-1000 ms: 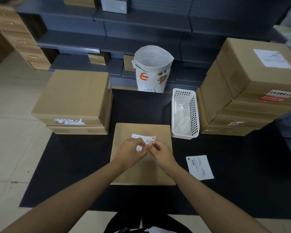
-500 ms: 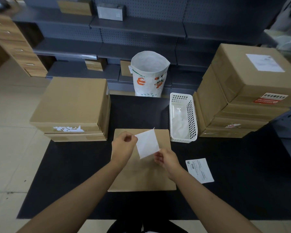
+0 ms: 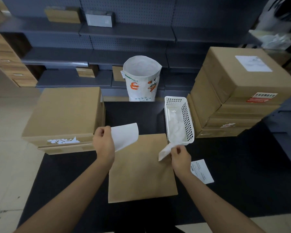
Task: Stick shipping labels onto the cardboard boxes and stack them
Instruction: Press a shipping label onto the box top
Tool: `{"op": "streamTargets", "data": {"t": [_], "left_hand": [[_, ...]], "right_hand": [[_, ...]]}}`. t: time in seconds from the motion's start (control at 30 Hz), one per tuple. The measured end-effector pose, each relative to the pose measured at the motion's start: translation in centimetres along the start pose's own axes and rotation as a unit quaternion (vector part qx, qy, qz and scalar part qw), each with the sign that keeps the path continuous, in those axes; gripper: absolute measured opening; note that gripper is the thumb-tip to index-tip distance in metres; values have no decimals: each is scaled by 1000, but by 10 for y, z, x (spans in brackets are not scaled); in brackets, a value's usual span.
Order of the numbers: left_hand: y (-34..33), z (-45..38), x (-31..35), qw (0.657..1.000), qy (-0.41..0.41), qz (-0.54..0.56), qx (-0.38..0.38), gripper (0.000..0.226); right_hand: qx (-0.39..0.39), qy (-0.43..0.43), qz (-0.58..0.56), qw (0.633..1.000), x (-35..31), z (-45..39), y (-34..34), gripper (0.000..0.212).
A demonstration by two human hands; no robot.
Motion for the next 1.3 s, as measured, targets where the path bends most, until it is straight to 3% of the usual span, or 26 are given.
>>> {"op": "streamTargets", "data": {"t": [0.13,0.27,0.4,0.63,0.77,0.87,1.0,1.13,1.3], "left_hand": [[-11,5,-8,999,-21,-21,-28,22],[-25,10,-14,998,-23,-42,-52,19],[-39,11,-14,997,-26,-58,-50,21],[-53,13,-17,994,-33,-96,-28,16],[-57,15,-19,993,-46,-109,-29,17],[-57,18,-17,992,-54,-109,-31,19],[-52,26,-7,989,-93,-108,-44,19],[-49,36,10,963,-183,-151,-128,13],[-43,60,28,878,-321,-235,-265,9]], "right_hand": [[40,102,30,994,-34,-22,18,9],[59,131,35,989,-58,-57,32,9],[44,120,78,989,-64,-96,37,16],[8,-35,238,971,-35,-131,39,64],[2,45,220,975,-45,-108,20,62],[-58,108,141,983,-64,-80,-9,58],[-204,94,59,973,-85,-40,-53,66],[-268,50,40,961,-92,-11,-72,70],[-284,17,-18,959,-94,13,-71,33]]}}
Point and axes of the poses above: each hand's wrist, its own z-axis away from the middle knuckle, its own y-axis out of the back of the hand, x = y × z, the point moved 6 cm from there along -z, towards the middle knuckle, and after that the axes turned 2 degrees about z, right-handed, at the moved point
